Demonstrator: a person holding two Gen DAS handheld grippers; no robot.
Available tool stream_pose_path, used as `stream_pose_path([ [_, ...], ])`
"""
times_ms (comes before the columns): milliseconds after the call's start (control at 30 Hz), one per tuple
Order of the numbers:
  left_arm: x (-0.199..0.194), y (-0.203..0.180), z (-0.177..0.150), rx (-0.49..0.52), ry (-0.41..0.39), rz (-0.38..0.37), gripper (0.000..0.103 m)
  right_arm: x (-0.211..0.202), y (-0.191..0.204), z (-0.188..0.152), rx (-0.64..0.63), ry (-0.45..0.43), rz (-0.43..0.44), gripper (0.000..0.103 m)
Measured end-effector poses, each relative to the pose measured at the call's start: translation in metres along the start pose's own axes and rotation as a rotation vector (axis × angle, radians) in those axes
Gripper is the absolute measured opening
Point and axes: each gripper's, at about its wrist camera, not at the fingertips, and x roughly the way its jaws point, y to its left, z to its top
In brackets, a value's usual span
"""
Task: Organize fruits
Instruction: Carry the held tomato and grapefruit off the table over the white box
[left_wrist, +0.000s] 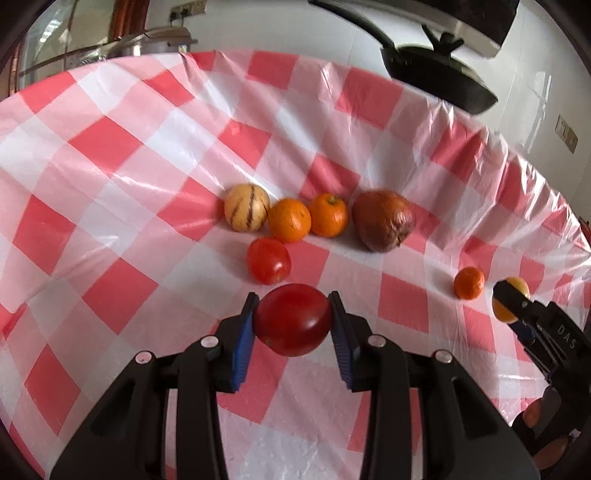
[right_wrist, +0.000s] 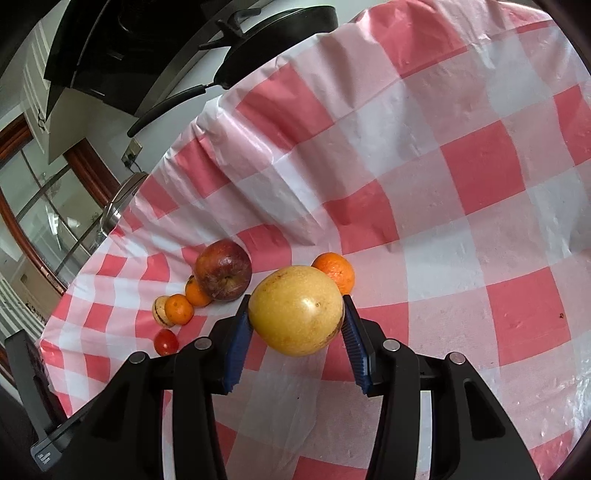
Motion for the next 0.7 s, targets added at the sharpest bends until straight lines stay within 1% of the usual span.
stream_pose_path([
  [100,-0.019,0.011,-0.010,-0.017,-0.044,0.019,0.038,-0.009,-0.002,-0.001,0.018,-0.033,-0.006,0.047],
  [167,-0.036,0.018,-0.023,-0.022,-0.063,0.036,0.038,-0.022,-0.001,-0.009,0.039,-0.033,-0.061,0.047],
  [200,-0.048,0.024,-0.032,-0.027,-0.071,0.045,0.038,-0.030,0.000,-0.016,0.058,-0.030,-0.062,0.047],
  [233,-0.058,0.029,-0.040,-0.037,-0.078,0.037,0.038,-0.040,0.004,-0.025,0.072,-0.031,-0.051,0.047],
  [300,-0.077,0.040,-0.052,-0.049,-0.096,0.031,0.038,-0.061,0.020,-0.045,0.065,-0.014,-0.049,0.047],
  [400,-0.106,0.055,-0.069,-0.073,-0.122,0.015,0.038,-0.093,0.046,-0.082,0.050,0.009,-0.010,0.047],
  [467,-0.125,0.064,-0.083,-0.085,-0.135,0.005,0.038,-0.109,0.061,-0.105,0.009,0.031,0.003,0.047],
  [567,-0.151,0.073,-0.101,-0.084,-0.137,-0.010,0.038,-0.125,0.080,-0.127,-0.064,0.056,0.001,0.047],
  [600,-0.165,0.076,-0.109,-0.074,-0.143,-0.016,0.038,-0.134,0.088,-0.135,-0.096,0.056,0.009,0.047],
  [667,-0.181,0.078,-0.117,-0.045,-0.146,-0.015,0.038,-0.145,0.102,-0.144,-0.139,0.054,0.013,0.047],
  [700,-0.191,0.078,-0.122,-0.017,-0.152,-0.008,0.038,-0.151,0.111,-0.151,-0.159,0.064,0.038,0.047],
])
